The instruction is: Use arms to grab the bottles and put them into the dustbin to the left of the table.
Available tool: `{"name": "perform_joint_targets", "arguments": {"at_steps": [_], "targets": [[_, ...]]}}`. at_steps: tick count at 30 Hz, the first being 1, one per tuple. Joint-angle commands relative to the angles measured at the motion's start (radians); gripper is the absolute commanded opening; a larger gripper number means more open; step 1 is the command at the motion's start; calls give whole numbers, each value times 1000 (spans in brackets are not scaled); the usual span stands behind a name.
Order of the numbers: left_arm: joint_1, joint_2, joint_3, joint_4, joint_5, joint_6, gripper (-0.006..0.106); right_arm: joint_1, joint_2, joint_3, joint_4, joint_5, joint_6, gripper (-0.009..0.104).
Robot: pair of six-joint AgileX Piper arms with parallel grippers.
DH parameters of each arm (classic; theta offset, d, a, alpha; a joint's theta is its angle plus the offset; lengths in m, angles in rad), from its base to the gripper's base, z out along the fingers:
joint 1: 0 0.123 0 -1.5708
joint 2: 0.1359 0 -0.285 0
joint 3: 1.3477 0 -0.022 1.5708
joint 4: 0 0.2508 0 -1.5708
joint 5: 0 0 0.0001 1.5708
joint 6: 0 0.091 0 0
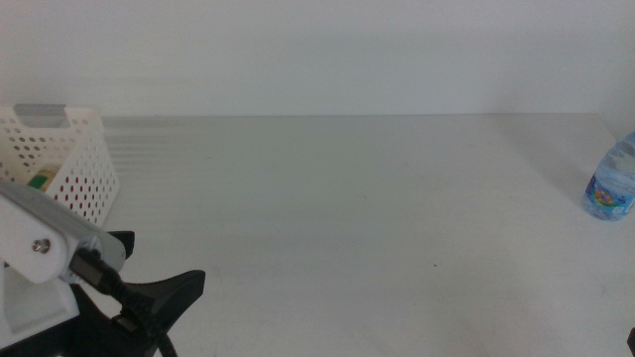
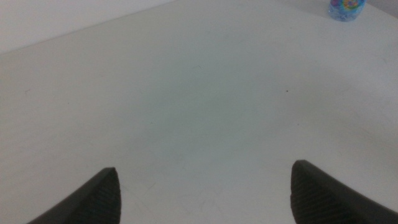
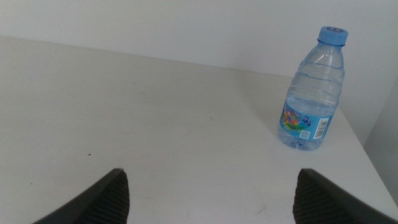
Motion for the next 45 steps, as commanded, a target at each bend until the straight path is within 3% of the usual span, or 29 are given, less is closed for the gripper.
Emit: {"name": "perform_joint_targets", "arguments": {"at_steps": [1,10,20,32,45], "targets": [[-4,-4,-28,-12,-74,-13,89,-3,-25,-14,5,-63,-8,72],[-4,-4,-28,-12,-74,-13,89,-3,183,-218,10,87,-8,72],[-4,-4,-28,-12,-74,-13,89,-3,550,-492,-10,78,-8,72],[-4,-4,-28,-12,-73,-13,89,-3,778,-489,-8,-272,-13,72],[-4,-3,-28,-12,-73,-13,89,-3,1023,-233,43,-829,-5,72]]}}
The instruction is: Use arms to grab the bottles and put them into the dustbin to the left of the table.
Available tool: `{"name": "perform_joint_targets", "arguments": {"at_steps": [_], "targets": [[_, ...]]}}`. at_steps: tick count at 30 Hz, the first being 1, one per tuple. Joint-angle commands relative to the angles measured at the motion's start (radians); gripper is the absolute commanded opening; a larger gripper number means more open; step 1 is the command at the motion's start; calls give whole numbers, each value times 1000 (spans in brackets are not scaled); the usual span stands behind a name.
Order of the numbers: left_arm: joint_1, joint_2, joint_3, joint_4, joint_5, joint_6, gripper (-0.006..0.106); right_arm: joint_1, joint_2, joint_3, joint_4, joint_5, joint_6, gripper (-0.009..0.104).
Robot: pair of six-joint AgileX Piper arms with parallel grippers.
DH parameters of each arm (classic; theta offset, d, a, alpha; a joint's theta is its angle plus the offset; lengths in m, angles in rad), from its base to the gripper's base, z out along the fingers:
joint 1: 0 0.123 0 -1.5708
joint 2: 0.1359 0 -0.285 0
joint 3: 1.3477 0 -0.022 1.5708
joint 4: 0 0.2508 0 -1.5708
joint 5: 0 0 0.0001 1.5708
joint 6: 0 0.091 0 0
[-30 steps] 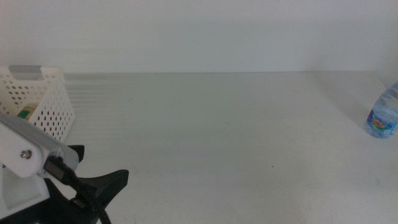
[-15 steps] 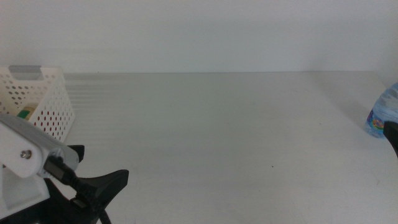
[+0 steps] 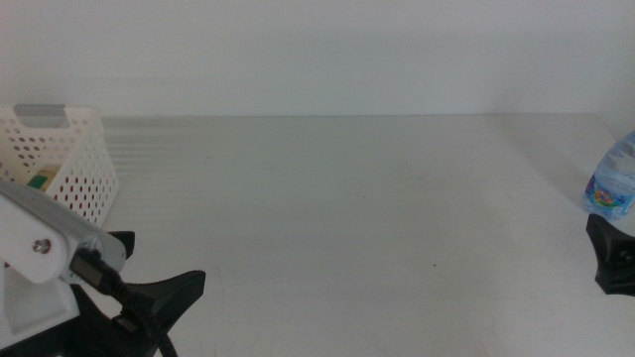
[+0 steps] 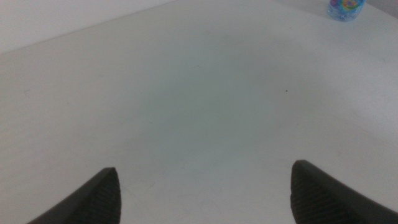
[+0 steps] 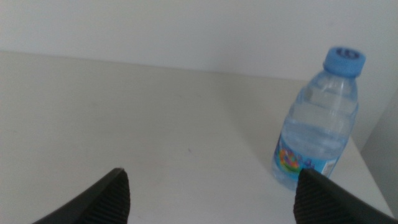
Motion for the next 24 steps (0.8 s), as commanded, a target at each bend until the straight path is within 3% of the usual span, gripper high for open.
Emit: {"name": "perform_joint_targets", "arguments": {"at_steps": [1,14,16,20,24], "targets": [[-4,-3,-28,-12,-73,-13,89,-4,66,-5,1,-186,-4,72],[-4,-3,-28,-12,-74,-13,89,-4,482,-4,4,-629,30,72],[-4,-3,-28,-12,-74,-13,89,-4,519,-4,37,-687,-1,72],[-4,-3,-28,-12,-74,-13,89,-4,583,-5,166,-809,-21,74],[-4,-3,-28,-12,-74,-13,89,-14,625,-7,214,-882,-20,83]]}}
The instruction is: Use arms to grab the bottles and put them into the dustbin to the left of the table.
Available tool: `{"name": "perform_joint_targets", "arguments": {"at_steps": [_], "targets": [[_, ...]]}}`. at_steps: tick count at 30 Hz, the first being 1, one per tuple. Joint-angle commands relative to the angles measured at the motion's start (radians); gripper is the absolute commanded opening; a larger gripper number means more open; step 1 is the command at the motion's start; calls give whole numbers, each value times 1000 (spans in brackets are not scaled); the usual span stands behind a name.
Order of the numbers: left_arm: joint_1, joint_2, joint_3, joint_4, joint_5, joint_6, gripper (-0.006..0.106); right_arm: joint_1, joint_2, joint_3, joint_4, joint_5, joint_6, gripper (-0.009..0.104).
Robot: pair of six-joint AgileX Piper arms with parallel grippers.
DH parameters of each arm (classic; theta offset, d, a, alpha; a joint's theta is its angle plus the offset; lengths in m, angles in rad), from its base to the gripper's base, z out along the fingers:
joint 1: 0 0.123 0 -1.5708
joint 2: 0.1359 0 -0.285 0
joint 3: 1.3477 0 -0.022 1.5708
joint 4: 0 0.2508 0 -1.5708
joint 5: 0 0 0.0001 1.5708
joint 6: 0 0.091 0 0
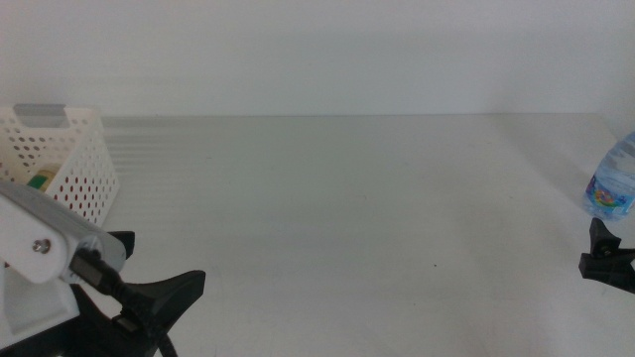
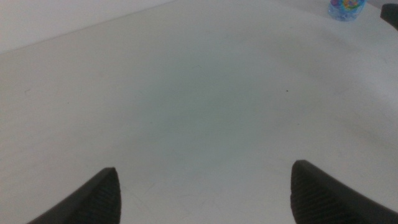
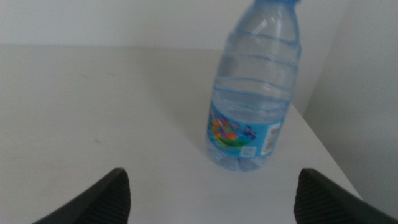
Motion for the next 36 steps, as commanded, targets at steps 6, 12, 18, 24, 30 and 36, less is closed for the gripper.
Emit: {"name": "perform_joint_targets", "arguments": {"at_steps": [6,12,18,24,30,36], "targets": [[-4,-3,-28,-12,-74,-13,89,-121,25,-54,-83,-203,-3,94],[-4,-3,-28,-12,-73,-13,89,-210,66,-117,-176,-202,41,95],[-4,-3,-28,-12,-74,-13,89,-265,116,-237,-270,-144,97,95],[-4,-3,-28,-12,-74,-13,89,-269,158,-354,-259,-44,69,95],[-4,-3,-28,-12,-74,-13,89,-269,217,-473,-249,51,22,95],[-4,-3,-28,-12,-74,-13,89,-269,284,-582,-226,120,-10,94]]}}
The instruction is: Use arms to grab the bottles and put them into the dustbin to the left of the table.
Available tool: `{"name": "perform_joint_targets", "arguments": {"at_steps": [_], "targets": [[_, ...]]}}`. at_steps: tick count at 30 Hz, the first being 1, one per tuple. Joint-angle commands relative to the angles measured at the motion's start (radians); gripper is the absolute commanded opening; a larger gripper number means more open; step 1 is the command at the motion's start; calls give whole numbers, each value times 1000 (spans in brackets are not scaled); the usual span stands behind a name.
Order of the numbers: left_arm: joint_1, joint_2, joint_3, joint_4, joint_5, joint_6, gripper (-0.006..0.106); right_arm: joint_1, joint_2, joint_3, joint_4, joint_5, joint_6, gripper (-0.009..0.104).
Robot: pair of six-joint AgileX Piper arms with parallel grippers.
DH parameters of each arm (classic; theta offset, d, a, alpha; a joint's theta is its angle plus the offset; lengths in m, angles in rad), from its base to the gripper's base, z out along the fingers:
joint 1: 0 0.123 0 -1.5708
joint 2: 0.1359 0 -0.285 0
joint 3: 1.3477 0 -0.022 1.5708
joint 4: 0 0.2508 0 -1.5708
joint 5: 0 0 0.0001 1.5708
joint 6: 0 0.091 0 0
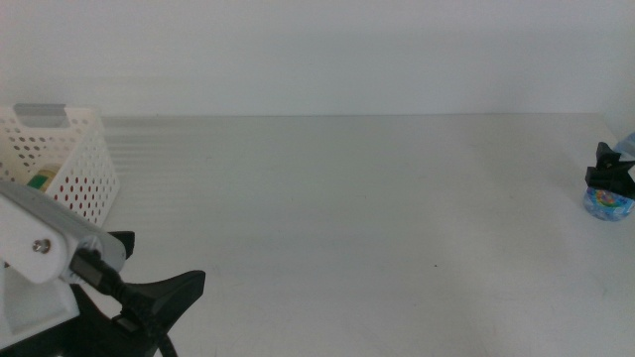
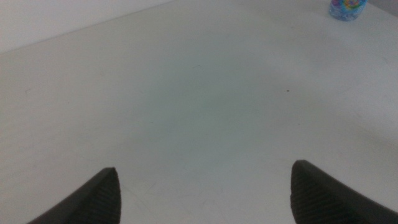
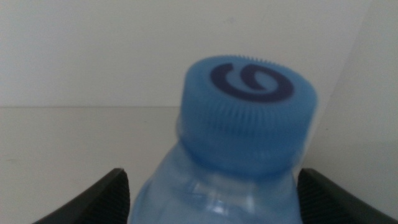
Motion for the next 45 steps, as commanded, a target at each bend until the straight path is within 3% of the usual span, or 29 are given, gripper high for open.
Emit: {"name": "perform_joint_targets", "arguments": {"at_steps": [1,5,7,10,13,14,24,31,39,45], "targets": [[-4,-3,-28,-12,-74,-13,89,-6,-17,-61,19,-55,-39,94],[-4,-3,-28,-12,-74,-13,89,-9,16,-130,21,6,-52,93],[-4,-3,-28,-12,-74,-13,89,-9,20,-148,21,38,-52,86],[-4,-3,-28,-12,-74,-13,89,-6,19,-154,17,93,-51,54],[-4,-3,-28,-12,-74,-13,89,10,16,-154,5,150,-10,3],[-4,-3,-28,-12,-74,-13,89,21,8,-153,5,168,6,0],[-4,-3,-28,-12,-74,-13,89,228,-172,-227,-123,248,92,0],[-4,-3,-28,-12,-74,-13,89,472,-178,-335,-253,317,172,0],[-4,-3,-28,-12,-73,-13,89,711,-108,-443,-303,324,213,0],[-4,-3,-28,-12,-73,-13,89,811,0,-537,-312,324,214,0]]}}
